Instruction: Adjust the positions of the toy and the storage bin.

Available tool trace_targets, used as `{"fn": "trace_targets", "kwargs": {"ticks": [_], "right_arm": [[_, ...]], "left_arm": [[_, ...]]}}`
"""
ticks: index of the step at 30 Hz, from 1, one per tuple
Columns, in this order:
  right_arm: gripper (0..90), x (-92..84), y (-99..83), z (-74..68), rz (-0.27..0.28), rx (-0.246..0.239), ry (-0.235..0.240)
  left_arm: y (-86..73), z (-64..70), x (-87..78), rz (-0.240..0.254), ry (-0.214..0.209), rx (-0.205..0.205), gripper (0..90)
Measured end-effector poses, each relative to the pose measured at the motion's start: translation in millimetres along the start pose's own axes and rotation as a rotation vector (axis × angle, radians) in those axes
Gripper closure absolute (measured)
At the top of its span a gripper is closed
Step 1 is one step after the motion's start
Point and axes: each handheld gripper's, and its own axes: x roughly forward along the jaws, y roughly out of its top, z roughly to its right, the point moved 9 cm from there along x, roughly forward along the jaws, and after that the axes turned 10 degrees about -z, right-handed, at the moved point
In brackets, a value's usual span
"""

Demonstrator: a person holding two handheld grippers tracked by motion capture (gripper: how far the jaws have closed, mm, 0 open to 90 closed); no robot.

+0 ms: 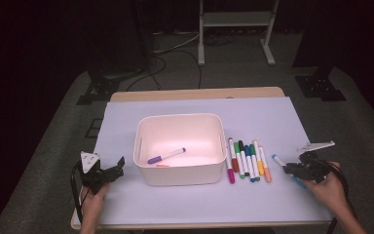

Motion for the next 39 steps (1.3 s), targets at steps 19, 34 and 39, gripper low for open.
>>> {"fn": "trace_targets", "kwargs": {"ticks": [19, 34, 39], "right_arm": [[75.7, -57.1, 55.1, -55.1, 0.108, -0.115, 0.148], [75.7, -122.7, 129.6, -134.3, 0.179, -0.310, 0.242], [75.7, -130.6, 144.3, -155.8, 0.180, -0.356, 0.270]], "left_arm": [[-0.1, 0.2, -0.1, -0.001, 0.000, 0.006, 0.0], [0.0, 0.2, 0.0, 0.001, -0.003, 0.005, 0.0], [0.0, 0.4, -0.1, 0.000, -0.003, 0.007, 0.0]]}}
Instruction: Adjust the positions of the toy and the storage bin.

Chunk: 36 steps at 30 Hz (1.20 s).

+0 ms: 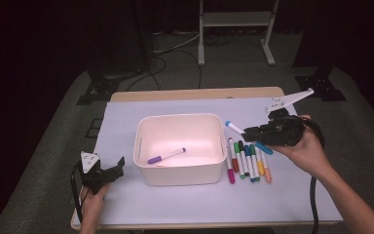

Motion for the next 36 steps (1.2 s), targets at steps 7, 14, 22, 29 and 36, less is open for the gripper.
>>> {"fn": "trace_targets", "kwargs": {"ticks": [7, 14, 22, 29, 36], "right_arm": [[75.7, 15.4, 34.6, -30.9, -0.009, -0.081, 0.065], [75.7, 35.9, 50.0, -49.4, -0.031, -0.127, 0.113], [75.7, 60.5, 64.6, -66.5, -0.053, -0.165, 0.172], [75.7, 85.1, 74.3, -77.8, -0.078, -0.200, 0.212], [75.7, 107.6, 79.7, -85.8, -0.102, -0.223, 0.234]], "left_arm": [[0.1, 0.3, 0.0, 0.001, -0.002, -0.002, 0.0], [-0.1, 0.2, -0.2, -0.001, -0.002, 0.001, 0.0], [-0.1, 0.3, -0.3, 0.000, -0.003, 0.001, 0.0], [0.0, 0.2, -0.1, 0.000, -0.004, -0.001, 0.0], [0.0, 0.1, -0.2, 0.000, -0.004, -0.002, 0.0]]}}
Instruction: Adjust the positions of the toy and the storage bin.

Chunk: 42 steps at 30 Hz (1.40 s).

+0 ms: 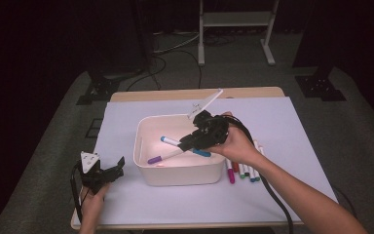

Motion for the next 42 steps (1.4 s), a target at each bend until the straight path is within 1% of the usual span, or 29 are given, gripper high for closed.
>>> {"fn": "trace_targets", "kwargs": {"ticks": [2, 3, 4, 5, 11, 16, 17, 18, 19, 20, 21, 25, 26, 27, 33, 42], "right_arm": [[75.6, 3.5, 0.5, 0.9, -0.005, -0.004, 0.001], [75.6, 10.4, 1.3, 1.9, -0.014, -0.002, 0.008], [75.7, 13.6, 1.5, 3.1, -0.020, -0.007, 0.008], [75.7, 13.6, 1.5, 3.1, -0.020, -0.007, 0.008], [75.6, 32.4, 3.0, 8.2, -0.051, -0.017, 0.020], [75.7, 41.1, 3.6, 9.8, -0.059, -0.017, 0.034], [75.6, 45.3, 3.7, 11.0, -0.065, -0.021, 0.036], [75.6, 45.3, 3.7, 11.0, -0.065, -0.021, 0.036], [75.6, 49.4, 3.5, 11.5, -0.072, -0.027, 0.045], [75.6, 49.4, 3.5, 11.5, -0.072, -0.027, 0.045], [75.6, 53.9, 2.8, 11.9, -0.080, -0.039, 0.048], [75.7, 62.5, 1.4, 12.5, -0.095, -0.046, 0.059], [75.7, 62.5, 1.4, 12.5, -0.095, -0.046, 0.059], [75.6, 65.9, 0.7, 12.2, -0.104, -0.049, 0.069], [75.6, 74.9, -0.7, 11.7, -0.135, -0.060, 0.076], [75.6, 84.7, -3.6, 9.9, -0.188, -0.080, 0.080]], "left_arm": [[0.0, 0.1, 0.0, 0.000, 0.000, 0.000, 0.0], [0.0, 0.0, 0.0, 0.000, 0.000, 0.001, 0.0], [0.0, 0.0, 0.0, 0.000, 0.000, 0.000, 0.0], [0.1, 0.0, 0.0, 0.001, 0.000, -0.003, 0.0], [0.1, -0.2, 0.0, 0.001, 0.000, -0.004, 0.0], [0.1, -0.1, -0.1, 0.001, 0.000, -0.004, 0.0], [0.1, -0.1, -0.1, 0.002, -0.001, -0.004, 0.0], [0.1, -0.1, -0.1, 0.002, -0.001, -0.004, 0.0], [0.2, -0.1, 0.1, 0.003, -0.001, -0.005, 0.0], [0.3, -0.1, 0.1, 0.004, -0.001, -0.005, 0.0], [0.3, -0.2, 0.1, 0.003, -0.001, -0.004, 0.0], [0.2, -0.4, 0.0, 0.002, -0.001, -0.003, 0.0], [0.2, -0.4, 0.0, 0.002, -0.001, -0.003, 0.0], [0.2, -0.4, 0.0, 0.002, -0.001, -0.003, 0.0], [0.3, -0.6, 0.1, 0.003, -0.001, -0.003, 0.0], [0.4, -0.8, 0.1, 0.003, -0.002, -0.003, 0.0]]}}
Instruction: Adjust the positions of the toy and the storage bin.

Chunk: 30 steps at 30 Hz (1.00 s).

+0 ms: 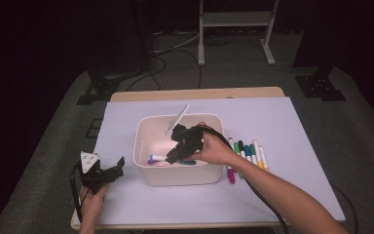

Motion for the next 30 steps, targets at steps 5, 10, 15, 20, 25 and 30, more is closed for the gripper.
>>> {"fn": "trace_targets", "kwargs": {"ticks": [5, 10, 15, 20, 25, 30], "right_arm": [[75.4, 3.5, 0.2, -0.1, -0.014, -0.008, 0.002], [74.0, 6.9, -2.5, -0.3, -0.050, -0.013, -0.018], [70.3, -3.1, -2.3, -0.5, -0.025, 0.003, -0.024], [70.2, -23.7, -4.2, -3.2, 0.031, -0.004, -0.046], [67.8, -57.7, -16.1, -5.8, 0.094, 0.012, -0.073], [65.8, -90.4, -39.9, -1.9, 0.147, 0.042, -0.119]], "left_arm": [[0.0, 0.1, 0.0, 0.000, 0.000, 0.000, 0.0], [0.0, 0.0, -0.1, 0.001, -0.001, 0.000, 0.0], [-0.1, 0.2, 0.0, -0.001, -0.002, -0.002, 0.0], [-0.3, 0.6, -0.2, -0.002, -0.001, -0.001, 0.0], [-0.3, 0.3, -0.2, -0.002, -0.001, 0.000, 0.0], [-0.4, 0.6, -0.2, -0.003, 0.002, 0.003, 0.0]]}}
